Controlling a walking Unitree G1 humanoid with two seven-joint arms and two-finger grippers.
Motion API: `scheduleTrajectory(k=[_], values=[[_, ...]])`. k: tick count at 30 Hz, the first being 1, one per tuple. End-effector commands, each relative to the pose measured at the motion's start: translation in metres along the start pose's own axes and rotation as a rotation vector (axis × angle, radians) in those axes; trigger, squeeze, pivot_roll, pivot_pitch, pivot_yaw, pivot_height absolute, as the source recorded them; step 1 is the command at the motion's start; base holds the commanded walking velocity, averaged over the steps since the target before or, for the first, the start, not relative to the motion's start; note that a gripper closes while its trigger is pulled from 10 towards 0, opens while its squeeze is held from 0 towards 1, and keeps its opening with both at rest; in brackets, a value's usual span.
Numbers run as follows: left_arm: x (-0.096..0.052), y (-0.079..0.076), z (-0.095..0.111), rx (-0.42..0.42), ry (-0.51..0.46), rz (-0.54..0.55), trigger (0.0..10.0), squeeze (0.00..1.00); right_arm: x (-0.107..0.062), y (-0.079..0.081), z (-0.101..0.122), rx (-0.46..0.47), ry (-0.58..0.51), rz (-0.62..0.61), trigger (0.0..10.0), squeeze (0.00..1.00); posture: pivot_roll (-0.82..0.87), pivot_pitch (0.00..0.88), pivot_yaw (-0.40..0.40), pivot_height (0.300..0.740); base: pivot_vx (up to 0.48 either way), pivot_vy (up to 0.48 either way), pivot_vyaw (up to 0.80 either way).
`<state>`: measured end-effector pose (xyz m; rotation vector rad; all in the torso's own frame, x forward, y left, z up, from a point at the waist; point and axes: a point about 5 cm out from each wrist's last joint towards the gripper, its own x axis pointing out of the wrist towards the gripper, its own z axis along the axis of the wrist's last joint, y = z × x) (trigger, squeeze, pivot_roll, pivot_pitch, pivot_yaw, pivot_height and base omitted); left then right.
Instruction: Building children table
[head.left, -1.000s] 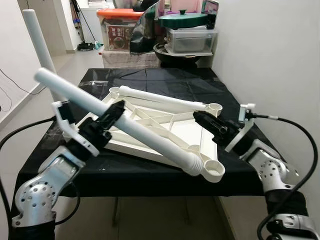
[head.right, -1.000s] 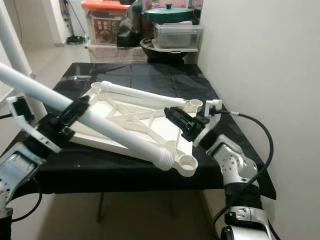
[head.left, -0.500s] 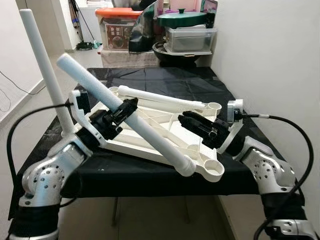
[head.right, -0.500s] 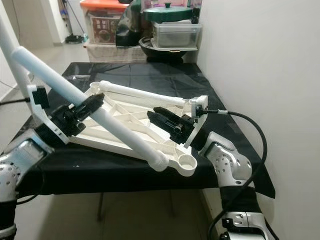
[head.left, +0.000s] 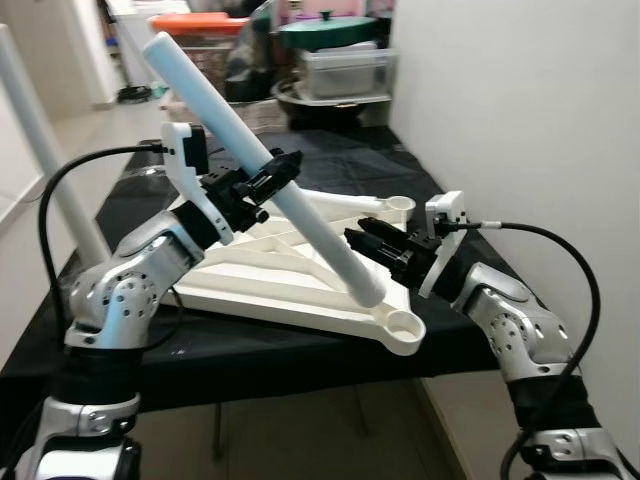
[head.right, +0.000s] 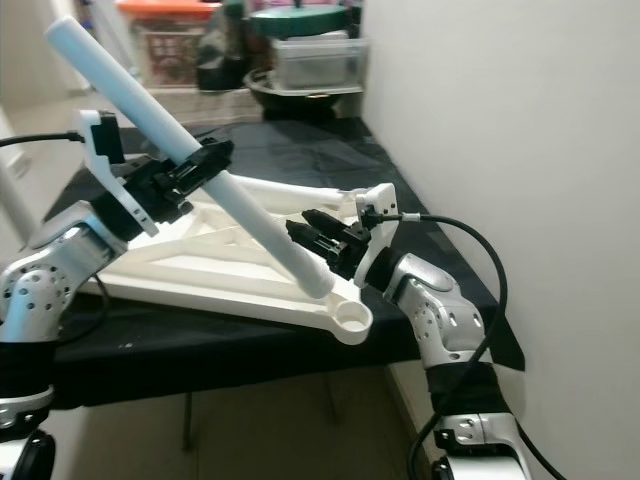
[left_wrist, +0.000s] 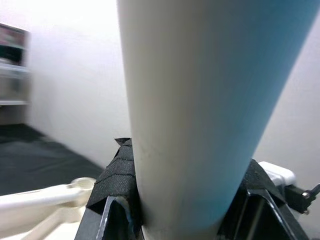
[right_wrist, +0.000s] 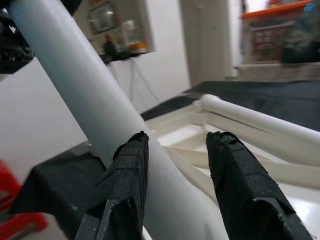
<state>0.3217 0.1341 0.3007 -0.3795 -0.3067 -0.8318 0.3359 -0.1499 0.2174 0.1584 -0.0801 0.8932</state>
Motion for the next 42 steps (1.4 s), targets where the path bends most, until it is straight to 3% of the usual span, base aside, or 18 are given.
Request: scheduleTrajectory(k=[1,8,23,38,39,41,42], values=[[0.001,0.001,0.001,0.010,-0.003,-0.003,10.0,0.00,0.002,0.004,0.000,-0.012,0.003,0.022,10.0,0.00,0.06,0.000,-0.031,0.740,0.000,0.000,-0.75],[0.005,0.008,0.004,0.041,0.006,-0.025,10.0,0.00,0.010,0.001,0.011,-0.148,-0.011,-0.043,10.0,0.00,0.06,0.000,-0.030,0.740,0.000,0.000,-0.74],[0.007,0.015,0.008,0.066,0.000,-0.022,10.0,0.00,0.011,0.001,0.022,-0.216,-0.028,-0.063,10.0,0.00,0.06,0.000,-0.027,0.740,0.000,0.000,-0.73],[0.012,0.019,0.012,0.101,0.004,-0.037,10.0,0.00,0.015,0.001,0.031,-0.283,-0.010,-0.059,10.0,0.00,0.06,0.000,-0.025,0.740,0.000,0.000,0.00],[0.013,0.019,0.013,0.107,0.006,-0.040,10.0,0.00,0.015,0.001,0.032,-0.285,-0.008,-0.043,10.0,0.27,0.06,0.000,-0.026,0.740,0.000,0.000,0.00],[0.013,0.020,0.013,0.111,0.007,-0.043,10.0,0.00,0.015,0.002,0.033,-0.286,-0.006,-0.035,10.0,0.27,0.06,0.000,-0.026,0.740,0.000,0.000,0.00],[0.016,0.020,0.014,0.120,0.008,-0.052,10.0,0.00,0.014,0.002,0.033,-0.311,0.021,-0.009,10.0,1.00,0.06,0.000,-0.023,0.740,0.000,0.000,0.00]])
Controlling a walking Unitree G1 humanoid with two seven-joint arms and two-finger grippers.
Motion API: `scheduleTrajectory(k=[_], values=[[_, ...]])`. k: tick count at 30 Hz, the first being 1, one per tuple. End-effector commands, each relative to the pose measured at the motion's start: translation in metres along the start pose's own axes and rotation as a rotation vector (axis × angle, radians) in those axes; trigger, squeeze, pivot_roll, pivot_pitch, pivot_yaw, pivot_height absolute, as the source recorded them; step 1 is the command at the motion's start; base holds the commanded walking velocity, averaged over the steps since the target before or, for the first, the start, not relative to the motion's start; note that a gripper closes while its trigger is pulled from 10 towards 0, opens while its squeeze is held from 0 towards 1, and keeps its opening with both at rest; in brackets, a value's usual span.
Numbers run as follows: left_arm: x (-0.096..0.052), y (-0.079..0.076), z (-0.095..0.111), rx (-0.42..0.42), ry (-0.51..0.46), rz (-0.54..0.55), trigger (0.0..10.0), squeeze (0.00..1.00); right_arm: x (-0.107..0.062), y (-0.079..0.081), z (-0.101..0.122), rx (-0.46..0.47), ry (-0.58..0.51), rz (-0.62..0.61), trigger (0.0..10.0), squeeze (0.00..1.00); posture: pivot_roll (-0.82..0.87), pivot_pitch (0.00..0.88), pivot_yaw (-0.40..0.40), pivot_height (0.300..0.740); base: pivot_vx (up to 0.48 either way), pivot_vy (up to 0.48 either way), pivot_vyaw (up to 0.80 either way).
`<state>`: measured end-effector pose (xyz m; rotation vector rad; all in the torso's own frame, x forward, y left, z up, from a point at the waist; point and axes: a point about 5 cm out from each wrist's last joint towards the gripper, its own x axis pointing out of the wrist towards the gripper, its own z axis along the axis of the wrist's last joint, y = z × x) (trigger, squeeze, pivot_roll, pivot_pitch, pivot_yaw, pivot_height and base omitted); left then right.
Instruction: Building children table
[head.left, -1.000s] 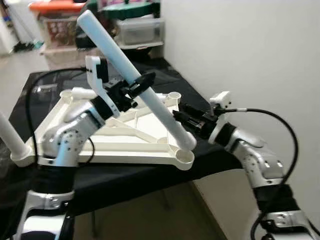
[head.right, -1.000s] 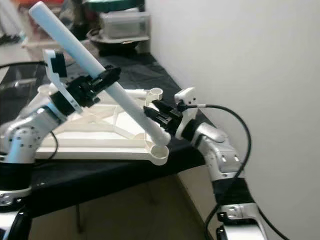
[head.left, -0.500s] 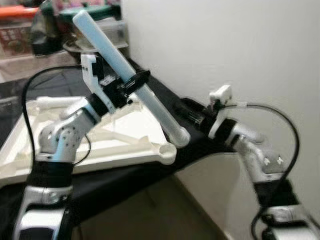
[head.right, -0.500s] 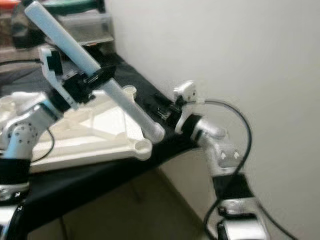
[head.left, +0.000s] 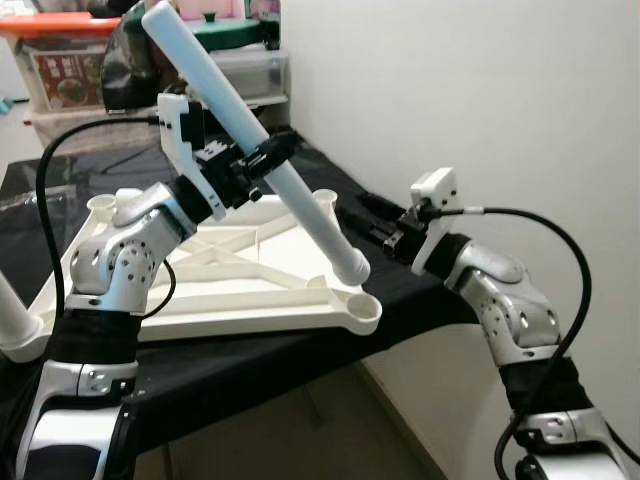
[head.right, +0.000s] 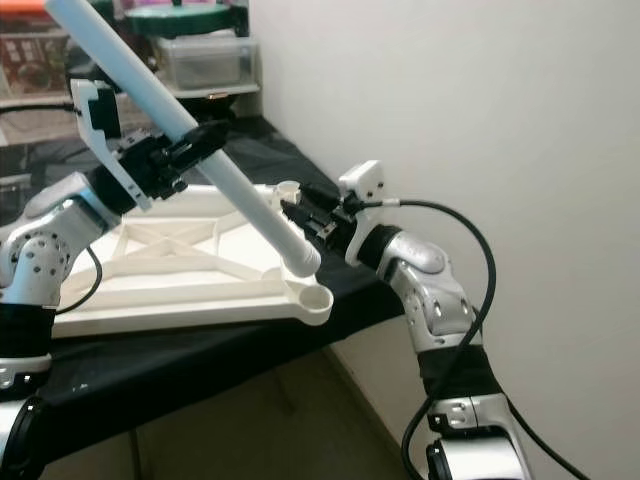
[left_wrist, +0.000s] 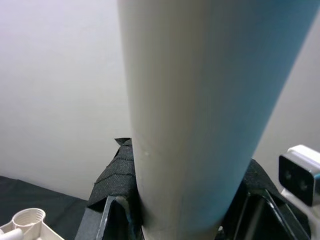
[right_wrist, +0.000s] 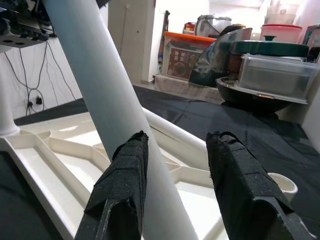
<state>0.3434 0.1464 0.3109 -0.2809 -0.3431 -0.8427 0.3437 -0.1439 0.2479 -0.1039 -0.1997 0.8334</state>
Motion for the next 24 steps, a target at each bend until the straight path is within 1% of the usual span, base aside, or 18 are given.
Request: scheduleTrajectory(k=[1,3,4,5,7,9,10,13,15,17,20,24], values=[[0.006,-0.002,0.003,0.022,-0.002,-0.023,10.0,0.00,0.001,0.000,0.004,-0.028,0.014,0.033,10.0,1.00,0.06,0.000,-0.023,0.740,0.000,0.000,0.00],[0.008,-0.002,0.004,0.029,-0.002,-0.032,10.0,0.00,0.001,0.000,0.003,-0.061,0.049,0.057,10.0,1.00,0.06,0.000,-0.020,0.740,0.000,0.000,0.00],[0.008,-0.002,0.004,0.029,-0.002,-0.032,10.0,0.00,0.001,0.000,0.003,-0.061,0.049,0.057,10.0,1.00,0.06,0.000,-0.020,0.740,0.000,0.000,0.00],[0.010,-0.002,0.004,0.034,0.000,-0.038,10.0,0.00,0.003,0.001,0.002,-0.076,0.077,0.063,10.0,0.00,0.06,0.000,-0.018,0.740,0.000,0.000,0.00],[0.010,-0.002,0.004,0.034,0.000,-0.038,10.0,0.00,0.003,0.001,0.002,-0.076,0.077,0.063,10.0,0.00,0.06,0.000,-0.018,0.740,0.000,0.000,0.00],[0.014,-0.004,0.002,0.035,0.001,-0.056,10.0,0.00,0.008,0.002,-0.001,-0.084,0.134,0.058,10.0,0.00,0.06,0.000,-0.016,0.740,0.000,0.000,0.00],[0.017,-0.006,0.001,0.034,0.002,-0.066,10.0,0.00,0.011,0.003,-0.002,-0.073,0.154,0.065,10.0,0.00,0.06,0.000,-0.017,0.740,0.000,0.000,0.00],[0.019,-0.007,0.000,0.034,0.002,-0.076,10.0,0.00,0.014,0.005,-0.002,-0.054,0.167,0.072,10.0,0.00,0.06,0.000,-0.016,0.740,0.000,0.000,0.00],[0.025,-0.012,-0.003,0.033,0.007,-0.103,10.0,0.00,0.019,0.010,-0.003,-0.040,0.187,0.106,10.0,0.00,0.06,0.000,-0.013,0.740,0.000,0.000,0.00],[0.027,-0.014,-0.004,0.034,0.009,-0.112,10.0,0.00,0.020,0.012,-0.003,-0.040,0.192,0.118,10.0,0.00,0.06,0.000,-0.013,0.740,0.000,0.000,0.00],[0.036,-0.018,-0.007,0.022,0.007,-0.136,10.0,0.00,0.029,0.020,-0.004,-0.063,0.210,0.156,10.0,0.00,0.06,0.000,-0.001,0.740,0.000,0.000,0.00],[0.039,-0.020,-0.008,0.018,0.006,-0.144,10.0,0.00,0.033,0.022,-0.007,-0.081,0.235,0.160,10.0,0.00,0.05,0.000,0.000,0.740,0.000,0.000,0.00]])
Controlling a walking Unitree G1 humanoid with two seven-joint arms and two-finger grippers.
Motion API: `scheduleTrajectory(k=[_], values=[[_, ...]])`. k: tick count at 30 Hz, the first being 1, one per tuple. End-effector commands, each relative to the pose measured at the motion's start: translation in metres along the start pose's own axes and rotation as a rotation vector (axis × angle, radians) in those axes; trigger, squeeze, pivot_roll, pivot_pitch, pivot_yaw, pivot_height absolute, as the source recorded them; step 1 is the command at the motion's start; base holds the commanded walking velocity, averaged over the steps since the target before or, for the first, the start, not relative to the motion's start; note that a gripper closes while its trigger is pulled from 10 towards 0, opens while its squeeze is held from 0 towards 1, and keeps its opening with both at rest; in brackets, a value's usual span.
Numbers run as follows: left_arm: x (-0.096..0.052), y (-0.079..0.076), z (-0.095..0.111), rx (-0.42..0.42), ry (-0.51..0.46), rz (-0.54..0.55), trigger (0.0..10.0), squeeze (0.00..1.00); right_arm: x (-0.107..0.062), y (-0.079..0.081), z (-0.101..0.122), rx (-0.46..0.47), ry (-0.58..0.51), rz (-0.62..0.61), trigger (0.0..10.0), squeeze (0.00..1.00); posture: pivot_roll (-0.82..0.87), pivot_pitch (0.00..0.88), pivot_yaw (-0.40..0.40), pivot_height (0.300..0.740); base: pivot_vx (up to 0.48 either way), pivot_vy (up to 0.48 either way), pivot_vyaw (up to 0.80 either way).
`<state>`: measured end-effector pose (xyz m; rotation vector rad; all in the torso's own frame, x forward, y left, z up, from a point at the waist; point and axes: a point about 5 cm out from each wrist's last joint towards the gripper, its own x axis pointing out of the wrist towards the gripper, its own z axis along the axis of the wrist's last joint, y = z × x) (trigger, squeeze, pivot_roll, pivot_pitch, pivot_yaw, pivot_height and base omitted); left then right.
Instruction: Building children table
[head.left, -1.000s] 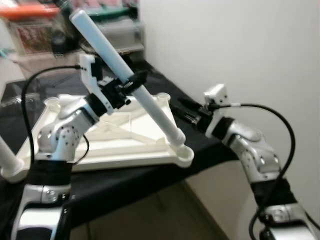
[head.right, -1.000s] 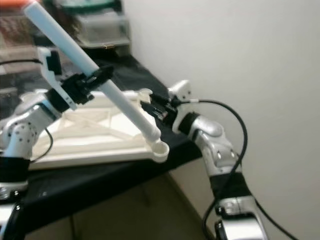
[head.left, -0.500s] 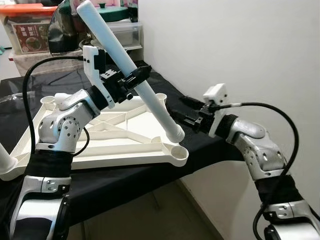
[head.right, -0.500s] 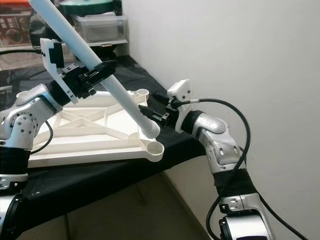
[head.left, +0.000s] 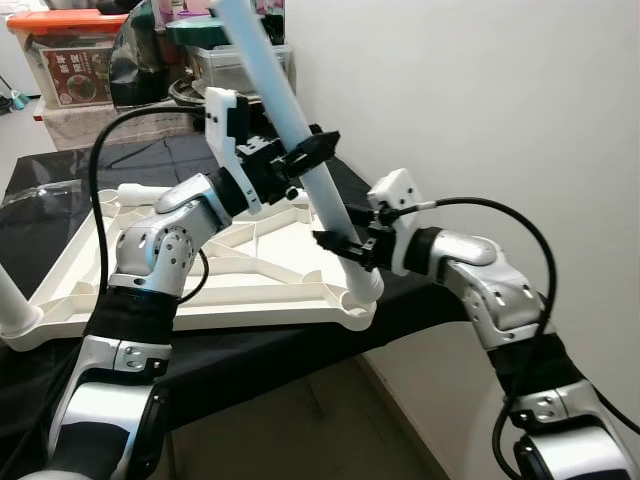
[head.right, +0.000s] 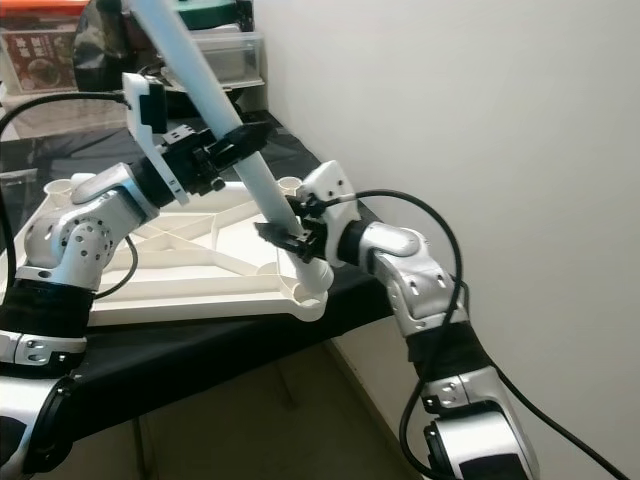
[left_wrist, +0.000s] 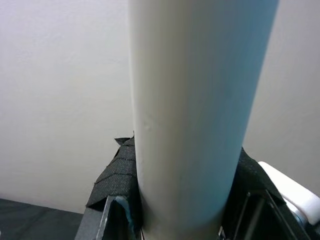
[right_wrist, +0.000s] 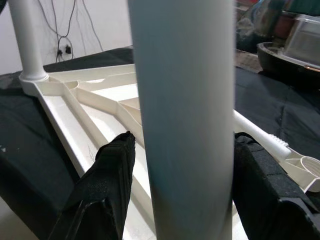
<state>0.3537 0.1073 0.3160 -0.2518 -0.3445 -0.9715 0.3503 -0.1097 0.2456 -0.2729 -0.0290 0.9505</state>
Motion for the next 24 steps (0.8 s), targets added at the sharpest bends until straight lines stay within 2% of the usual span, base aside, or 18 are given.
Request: scheduleTrajectory(k=[1,2,5,6,9,10,11,12,13,18,19,24], values=[[0.004,-0.002,0.004,0.019,-0.013,-0.016,10.0,0.00,0.005,0.003,-0.002,-0.009,0.029,0.018,10.0,0.00,0.05,0.000,0.000,0.740,0.000,0.000,0.00],[0.006,-0.002,0.003,0.017,-0.015,-0.021,10.0,0.00,0.008,0.002,-0.006,-0.024,0.075,0.002,10.0,0.00,0.05,0.000,0.001,0.740,0.000,0.000,0.00],[0.007,-0.002,0.004,0.016,-0.019,-0.025,10.0,0.00,0.012,0.000,-0.010,-0.026,0.107,-0.019,10.0,0.00,0.06,0.000,0.001,0.740,0.000,0.000,0.00],[0.007,-0.002,0.004,0.016,-0.020,-0.027,10.0,0.00,0.013,0.000,-0.010,-0.025,0.117,-0.024,10.0,0.68,0.06,0.000,0.001,0.740,0.000,0.000,0.00],[0.008,-0.002,0.005,0.018,-0.021,-0.028,10.0,0.00,0.015,0.000,-0.010,-0.023,0.120,-0.027,10.0,0.68,0.06,0.000,0.000,0.740,0.000,0.000,0.00],[0.009,-0.002,0.005,0.019,-0.023,-0.028,10.0,0.00,0.017,0.000,-0.011,-0.014,0.125,-0.034,10.0,1.00,0.06,0.000,0.003,0.740,0.000,0.000,0.00],[0.009,-0.002,0.005,0.019,-0.023,-0.028,10.0,0.00,0.017,0.000,-0.011,-0.014,0.125,-0.034,10.0,1.00,0.06,0.000,0.003,0.740,0.000,0.000,0.00],[0.009,-0.002,0.005,0.019,-0.024,-0.027,10.0,0.00,0.019,-0.001,-0.010,-0.003,0.124,-0.054,10.0,0.95,0.06,0.000,0.001,0.740,0.000,0.000,0.00],[0.010,-0.001,0.005,0.019,-0.026,-0.024,10.0,0.00,0.021,-0.004,-0.009,0.008,0.122,-0.086,10.0,0.00,0.06,0.000,-0.001,0.740,0.000,0.000,0.00],[0.010,-0.001,0.005,0.019,-0.028,-0.023,10.0,0.00,0.024,-0.010,-0.006,0.032,0.110,-0.140,10.0,0.00,0.06,0.000,-0.002,0.740,0.000,0.000,0.00],[0.009,0.000,0.005,0.019,-0.030,-0.021,10.0,0.00,0.025,-0.016,-0.002,0.060,0.086,-0.183,10.0,0.00,0.06,0.000,-0.005,0.740,0.000,0.000,0.00],[0.008,0.000,0.005,0.019,-0.033,-0.016,10.0,0.00,0.027,-0.021,0.008,0.093,0.031,-0.220,10.0,0.00,0.06,0.000,-0.005,0.740,0.000,0.000,0.00]])
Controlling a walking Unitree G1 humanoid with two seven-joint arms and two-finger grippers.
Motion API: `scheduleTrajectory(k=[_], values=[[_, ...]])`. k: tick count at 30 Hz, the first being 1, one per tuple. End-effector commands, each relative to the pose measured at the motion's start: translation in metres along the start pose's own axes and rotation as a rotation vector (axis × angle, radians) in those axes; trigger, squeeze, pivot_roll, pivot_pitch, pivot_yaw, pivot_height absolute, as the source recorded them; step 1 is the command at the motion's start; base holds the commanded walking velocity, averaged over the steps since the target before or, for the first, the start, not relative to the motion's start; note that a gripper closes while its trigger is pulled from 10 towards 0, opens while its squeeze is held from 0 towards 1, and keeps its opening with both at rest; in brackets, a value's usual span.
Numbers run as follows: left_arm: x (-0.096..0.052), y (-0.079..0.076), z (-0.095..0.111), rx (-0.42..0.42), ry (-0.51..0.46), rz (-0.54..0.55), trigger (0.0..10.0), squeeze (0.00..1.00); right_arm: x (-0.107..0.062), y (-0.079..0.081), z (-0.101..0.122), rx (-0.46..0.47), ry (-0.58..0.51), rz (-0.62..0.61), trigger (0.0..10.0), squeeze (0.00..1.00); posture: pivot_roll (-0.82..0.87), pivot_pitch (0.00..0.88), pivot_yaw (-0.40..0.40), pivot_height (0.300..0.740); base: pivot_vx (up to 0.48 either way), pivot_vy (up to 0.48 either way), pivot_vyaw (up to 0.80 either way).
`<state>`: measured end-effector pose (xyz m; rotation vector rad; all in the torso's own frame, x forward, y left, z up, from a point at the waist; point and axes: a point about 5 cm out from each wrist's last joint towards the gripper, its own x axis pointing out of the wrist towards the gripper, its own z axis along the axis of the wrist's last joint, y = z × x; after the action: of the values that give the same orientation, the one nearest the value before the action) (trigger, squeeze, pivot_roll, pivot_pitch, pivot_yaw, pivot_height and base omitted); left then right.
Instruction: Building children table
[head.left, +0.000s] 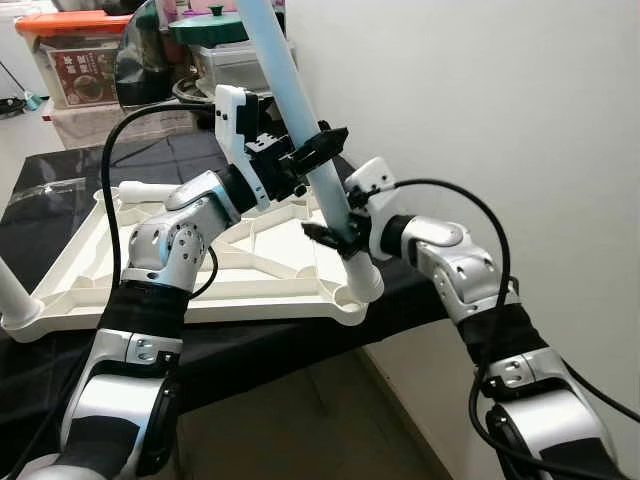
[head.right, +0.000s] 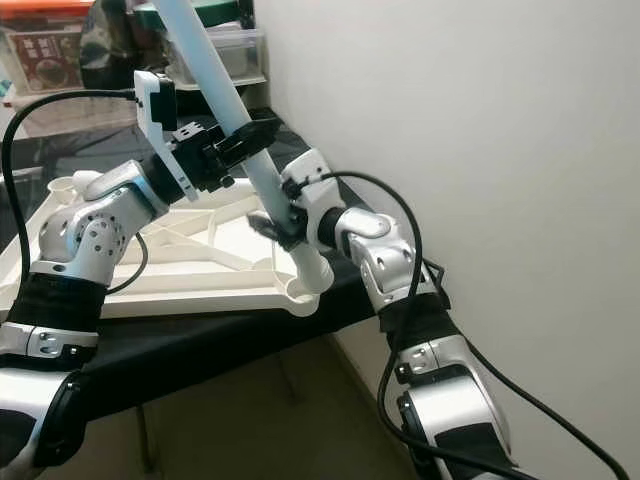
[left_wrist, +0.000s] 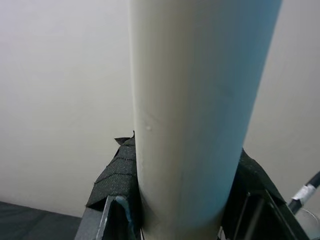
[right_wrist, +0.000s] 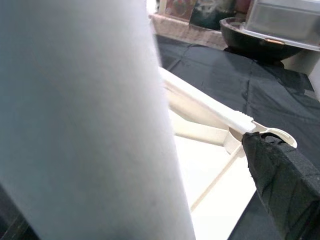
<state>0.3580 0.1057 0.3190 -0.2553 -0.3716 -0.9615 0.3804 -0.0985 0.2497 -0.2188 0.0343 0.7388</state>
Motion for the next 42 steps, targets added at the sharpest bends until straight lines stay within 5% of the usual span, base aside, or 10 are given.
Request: scheduleTrajectory(k=[1,28,29,31,32,42], values=[[0.003,-0.003,0.004,0.007,-0.011,-0.020,10.0,0.00,0.001,-0.003,0.008,0.020,-0.035,-0.021,10.0,0.00,0.06,0.000,-0.005,0.740,0.000,0.000,0.00],[0.004,-0.002,0.002,0.003,-0.018,-0.015,10.0,0.00,0.008,0.019,-0.001,-0.028,-0.015,0.094,10.0,0.00,0.06,0.000,-0.005,0.740,0.000,0.000,0.00],[0.004,-0.001,0.003,0.005,-0.019,-0.015,10.0,0.00,0.008,0.022,-0.004,-0.046,-0.005,0.110,4.9,0.00,0.06,0.000,-0.003,0.740,0.000,0.000,0.00],[0.004,-0.001,0.003,0.005,-0.019,-0.015,10.0,0.00,0.008,0.022,-0.004,-0.046,-0.005,0.110,4.9,0.00,0.06,0.000,-0.003,0.740,0.000,0.000,0.00],[0.005,-0.001,0.004,0.006,-0.023,-0.015,10.0,0.00,0.008,0.025,-0.006,-0.057,0.003,0.128,0.0,0.00,0.06,0.000,-0.005,0.740,0.000,0.000,0.00],[0.005,-0.001,0.004,0.006,-0.027,-0.013,10.0,0.00,0.010,0.031,-0.009,-0.082,0.017,0.152,0.0,0.00,0.05,0.000,-0.003,0.740,0.000,0.000,0.00]])
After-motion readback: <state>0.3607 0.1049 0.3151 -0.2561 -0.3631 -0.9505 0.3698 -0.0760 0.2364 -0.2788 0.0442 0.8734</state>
